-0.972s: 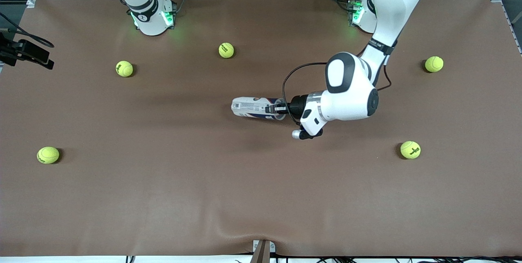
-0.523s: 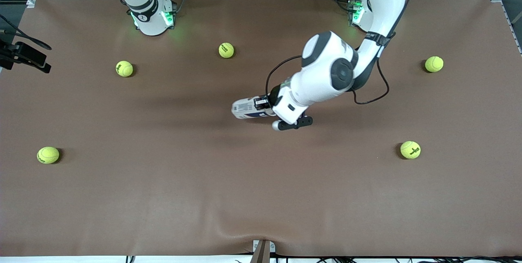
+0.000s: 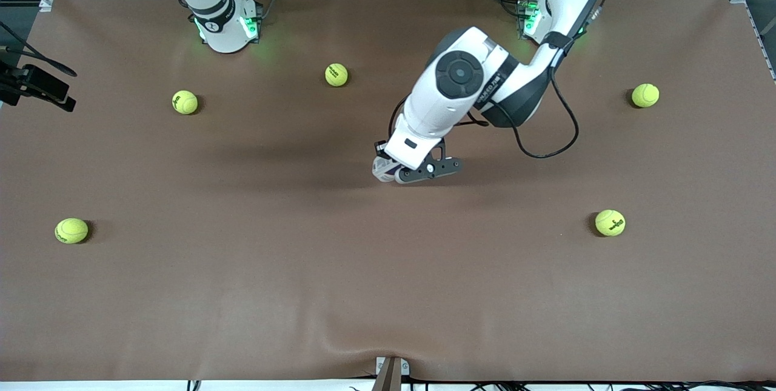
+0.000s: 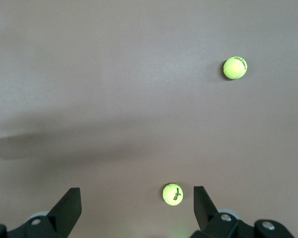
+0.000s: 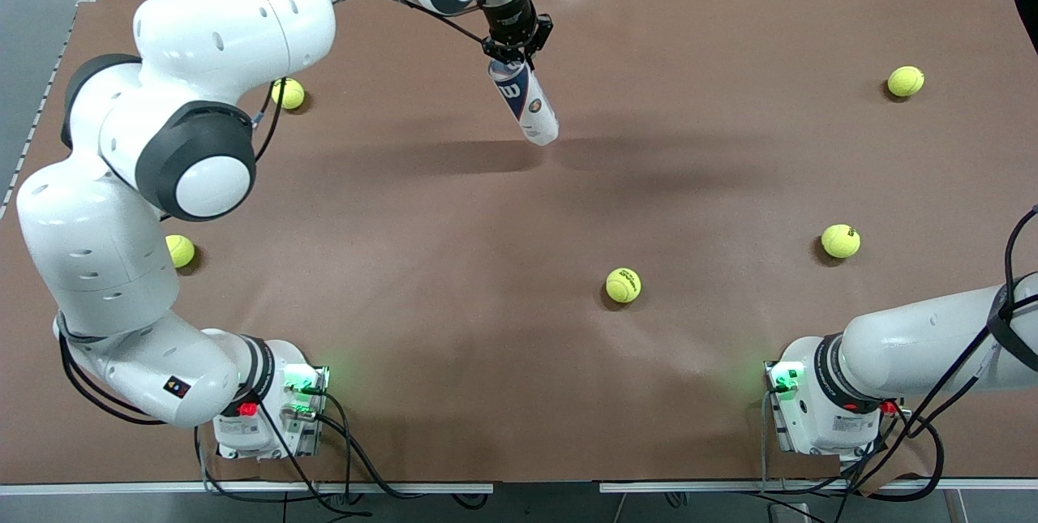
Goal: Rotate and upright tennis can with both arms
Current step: 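Lift the can with the left gripper and rotate it upright, then lower the upright can onto the table with the left gripper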
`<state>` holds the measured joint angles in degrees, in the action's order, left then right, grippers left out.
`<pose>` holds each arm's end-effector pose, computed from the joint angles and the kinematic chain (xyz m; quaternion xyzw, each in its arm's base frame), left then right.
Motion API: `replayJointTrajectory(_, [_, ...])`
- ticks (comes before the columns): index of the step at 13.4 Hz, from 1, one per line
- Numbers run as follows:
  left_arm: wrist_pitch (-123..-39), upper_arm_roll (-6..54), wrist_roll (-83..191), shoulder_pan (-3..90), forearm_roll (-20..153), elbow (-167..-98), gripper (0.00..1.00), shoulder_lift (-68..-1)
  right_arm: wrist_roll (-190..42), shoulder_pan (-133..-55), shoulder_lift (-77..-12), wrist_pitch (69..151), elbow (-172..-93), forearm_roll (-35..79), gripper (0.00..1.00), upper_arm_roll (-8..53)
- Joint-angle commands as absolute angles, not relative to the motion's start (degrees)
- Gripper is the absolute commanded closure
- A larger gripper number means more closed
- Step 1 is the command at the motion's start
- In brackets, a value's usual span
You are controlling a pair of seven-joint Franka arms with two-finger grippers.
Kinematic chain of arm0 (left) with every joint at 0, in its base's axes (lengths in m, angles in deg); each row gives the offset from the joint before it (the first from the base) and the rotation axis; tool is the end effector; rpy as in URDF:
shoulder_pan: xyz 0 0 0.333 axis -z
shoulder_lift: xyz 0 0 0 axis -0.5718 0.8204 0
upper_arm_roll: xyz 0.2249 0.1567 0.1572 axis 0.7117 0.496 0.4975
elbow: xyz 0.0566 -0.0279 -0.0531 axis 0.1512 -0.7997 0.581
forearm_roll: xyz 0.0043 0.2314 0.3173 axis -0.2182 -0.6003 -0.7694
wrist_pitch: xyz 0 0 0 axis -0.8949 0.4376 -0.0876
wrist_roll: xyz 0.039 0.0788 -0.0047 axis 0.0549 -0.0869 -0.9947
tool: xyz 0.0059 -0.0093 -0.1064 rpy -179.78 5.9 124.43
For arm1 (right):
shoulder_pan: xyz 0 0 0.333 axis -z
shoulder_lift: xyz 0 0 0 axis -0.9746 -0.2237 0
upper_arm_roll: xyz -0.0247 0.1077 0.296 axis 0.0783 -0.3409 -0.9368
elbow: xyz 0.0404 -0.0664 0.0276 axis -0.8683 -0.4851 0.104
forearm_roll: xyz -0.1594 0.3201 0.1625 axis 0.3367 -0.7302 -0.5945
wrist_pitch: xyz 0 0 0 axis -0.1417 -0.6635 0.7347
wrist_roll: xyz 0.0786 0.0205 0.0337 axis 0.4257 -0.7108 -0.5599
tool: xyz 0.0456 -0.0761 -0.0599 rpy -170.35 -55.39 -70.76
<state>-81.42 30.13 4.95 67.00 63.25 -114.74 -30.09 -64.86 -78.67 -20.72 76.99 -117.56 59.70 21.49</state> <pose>0.5298 -0.4813 0.4114 0.9841 0.1373 -0.0351 0.1071 0.5418 -0.0267 0.6606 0.9980 -0.0603 -0.0135 0.0100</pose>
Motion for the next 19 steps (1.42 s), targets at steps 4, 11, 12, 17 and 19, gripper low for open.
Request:
replayJointTrajectory(4, [-74.25, 37.55, -4.50, 78.53, 51.78, -107.41, 1.00, -24.40, -63.78, -78.92, -19.42, 77.12, -118.93, 59.73, 0.00, 21.51])
replayJointTrajectory(11, [-69.92, 42.58, -5.12, 83.21, 51.60, -104.59, 1.00, -22.38, -63.78, -78.39, -19.15, 75.89, -118.93, 59.73, 0.00, 21.51])
replayJointTrajectory(12, [-69.92, 42.67, -5.65, 84.17, 51.52, -104.06, 1.00, -21.42, -63.87, -78.39, -19.24, 75.98, -118.93, 59.73, 0.00, 21.51])
replayJointTrajectory(17, [-73.00, 43.20, -6.00, 85.50, 51.60, -104.14, 1.00, -21.23, -63.78, -78.30, -19.51, 76.33, -118.75, 59.73, 0.00, 21.43])
replayJointTrajectory(19, [-73.00, 43.20, -6.09, 85.58, 51.52, -104.31, 1.00, -20.97, -63.78, -78.30, -19.51, 76.24, -118.66, 59.73, 0.00, 21.43])
